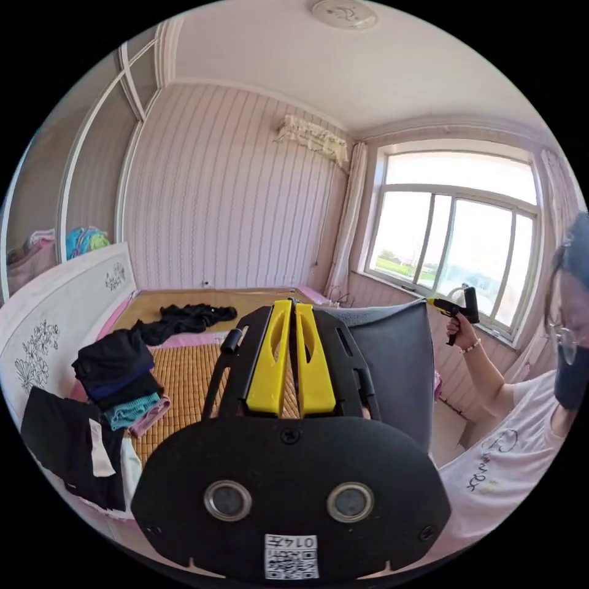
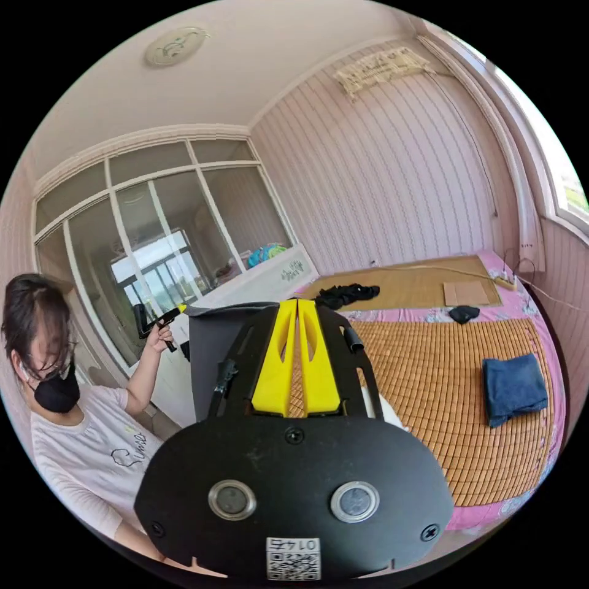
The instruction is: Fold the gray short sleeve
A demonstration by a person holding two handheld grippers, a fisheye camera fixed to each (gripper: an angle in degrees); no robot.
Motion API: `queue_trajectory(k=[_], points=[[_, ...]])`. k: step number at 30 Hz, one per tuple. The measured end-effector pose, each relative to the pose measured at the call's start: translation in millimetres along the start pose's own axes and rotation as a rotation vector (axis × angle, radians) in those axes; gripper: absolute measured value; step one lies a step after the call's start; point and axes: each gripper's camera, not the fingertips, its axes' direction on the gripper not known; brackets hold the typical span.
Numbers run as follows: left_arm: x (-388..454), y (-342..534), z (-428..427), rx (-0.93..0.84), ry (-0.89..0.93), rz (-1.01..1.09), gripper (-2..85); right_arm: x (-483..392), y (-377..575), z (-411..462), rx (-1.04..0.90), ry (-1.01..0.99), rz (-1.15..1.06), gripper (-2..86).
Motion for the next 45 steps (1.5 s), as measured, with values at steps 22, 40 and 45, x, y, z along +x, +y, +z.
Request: queue_trajectory(k=[22, 40, 45], points=[[-108, 80, 227, -0.409, -0.061, -0.212, -0.9, 168, 56, 240, -0.226, 0.155, 0.13, -0.1], [-158, 256, 262, -0.851, 0.044, -0.344, -0.9, 293, 263, 333, -0.616, 0.089, 0.516, -0.1], [-163, 263, 254, -0.894, 0.039, -0.317, -0.8, 296, 275, 342, -0.656, 0.006, 0.515, -0.1]])
